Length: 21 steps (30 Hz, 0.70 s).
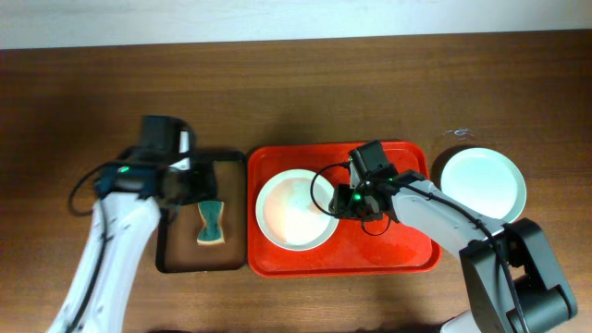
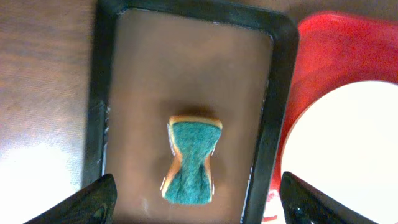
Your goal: Clean dirty plates on tray and stack at the side
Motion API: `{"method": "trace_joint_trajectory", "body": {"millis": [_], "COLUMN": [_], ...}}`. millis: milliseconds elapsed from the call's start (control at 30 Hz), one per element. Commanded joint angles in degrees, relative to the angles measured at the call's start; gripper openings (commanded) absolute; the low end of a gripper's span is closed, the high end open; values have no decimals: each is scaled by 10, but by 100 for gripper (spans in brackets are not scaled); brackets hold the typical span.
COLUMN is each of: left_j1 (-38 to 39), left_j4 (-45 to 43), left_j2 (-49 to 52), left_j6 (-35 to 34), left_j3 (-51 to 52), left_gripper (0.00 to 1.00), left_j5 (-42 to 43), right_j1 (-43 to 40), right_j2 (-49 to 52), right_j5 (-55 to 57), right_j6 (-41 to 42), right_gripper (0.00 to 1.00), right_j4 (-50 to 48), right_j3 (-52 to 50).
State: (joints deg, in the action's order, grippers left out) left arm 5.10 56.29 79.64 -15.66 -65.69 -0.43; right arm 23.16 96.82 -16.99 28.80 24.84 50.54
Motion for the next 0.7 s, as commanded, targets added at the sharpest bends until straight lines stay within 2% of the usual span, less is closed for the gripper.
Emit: {"method": "trace_joint_trajectory", "body": {"millis": [0, 67, 100, 133, 167, 467, 533, 600, 667], "left_j1": [-71, -100, -102, -102, -101, -101, -102, -101, -101], "left_j4": [7, 12, 14, 15, 14, 15, 15, 15, 15], "left_j2": [-85, -103, -102, -102, -102, -102, -102, -102, -102], "left_j6": [-19, -19, -19, -19, -19, -19, -19, -19, -19], "left_j3": [-7, -7, -7, -7, -7, -7, -7, -7, -7], "left_gripper": [98, 99, 99, 99, 99, 99, 99, 99, 99], "left_j5": [26, 26, 26, 26, 26, 26, 26, 26, 26], "right_j1": [5, 5, 5, 5, 5, 5, -15, -63, -86], "right_j2": [11, 30, 35, 35, 35, 35, 25, 12, 11], "right_j5": [12, 13, 11, 9, 9, 2, -64, -231, -245], "right_j6": [13, 31, 31, 31, 32, 32, 32, 35, 76], "right_gripper": [41, 40, 34, 11, 4, 4, 4, 4, 4], "right_j4": [-1, -5, -8, -11, -12, -13, -11, -11, -8], "right_j3": [-2, -1, -1, -1, -1, -1, 17, 42, 45]}}
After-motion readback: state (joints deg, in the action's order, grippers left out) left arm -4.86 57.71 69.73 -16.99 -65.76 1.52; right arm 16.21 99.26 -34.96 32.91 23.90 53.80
